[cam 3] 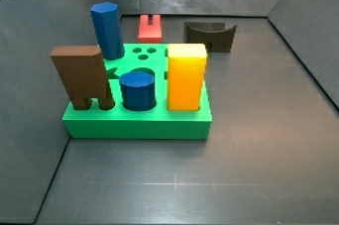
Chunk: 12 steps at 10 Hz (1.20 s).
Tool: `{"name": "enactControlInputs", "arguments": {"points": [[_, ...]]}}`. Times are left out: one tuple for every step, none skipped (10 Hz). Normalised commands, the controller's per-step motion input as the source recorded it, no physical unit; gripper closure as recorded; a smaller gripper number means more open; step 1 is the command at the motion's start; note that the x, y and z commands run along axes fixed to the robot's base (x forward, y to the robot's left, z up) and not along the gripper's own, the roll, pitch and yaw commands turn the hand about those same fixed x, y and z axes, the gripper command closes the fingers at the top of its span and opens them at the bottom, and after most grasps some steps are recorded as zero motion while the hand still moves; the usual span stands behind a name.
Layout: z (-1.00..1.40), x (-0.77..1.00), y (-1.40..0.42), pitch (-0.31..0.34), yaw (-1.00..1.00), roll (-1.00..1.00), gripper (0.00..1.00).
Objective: Pick up the double-square object. Move up. Rotate the double-square object. Place the double-square object on the fixture. Regrasp the double-square object. Move to above the board. Insert the double-square object.
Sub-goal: Rotate the double-square object.
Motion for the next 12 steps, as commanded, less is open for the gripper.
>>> {"name": "enactControlInputs", "arguments": {"points": [[-0.04, 0.04, 0.00, -0.006, 1.00, 0.00, 0.00], [-0.04, 0.04, 0.00, -0.006, 1.00, 0.00, 0.00], [-0.04, 0.04, 0.00, -0.007, 1.00, 0.00, 0.00], [-0.04, 0.04, 0.00, -0.007, 1.00, 0.00, 0.00], [-0.04, 0.04, 0.00, -0.007, 1.00, 0.00, 0.00], [-0.04, 0.04, 0.00, -0.008, 1.00, 0.00, 0.00], [-0.04, 0.04, 0.00, -0.008, 1.00, 0.00, 0.00], [-0.03, 0.04, 0.00, -0.008, 1.00, 0.00, 0.00], [-0.03, 0.04, 0.00, -0.009, 1.00, 0.00, 0.00], [-0.03, 0.04, 0.00, -0.009, 1.00, 0.00, 0.00], [-0.03, 0.04, 0.00, -0.009, 1.00, 0.00, 0.00], [-0.03, 0.04, 0.00, -0.010, 1.00, 0.00, 0.00]]}}
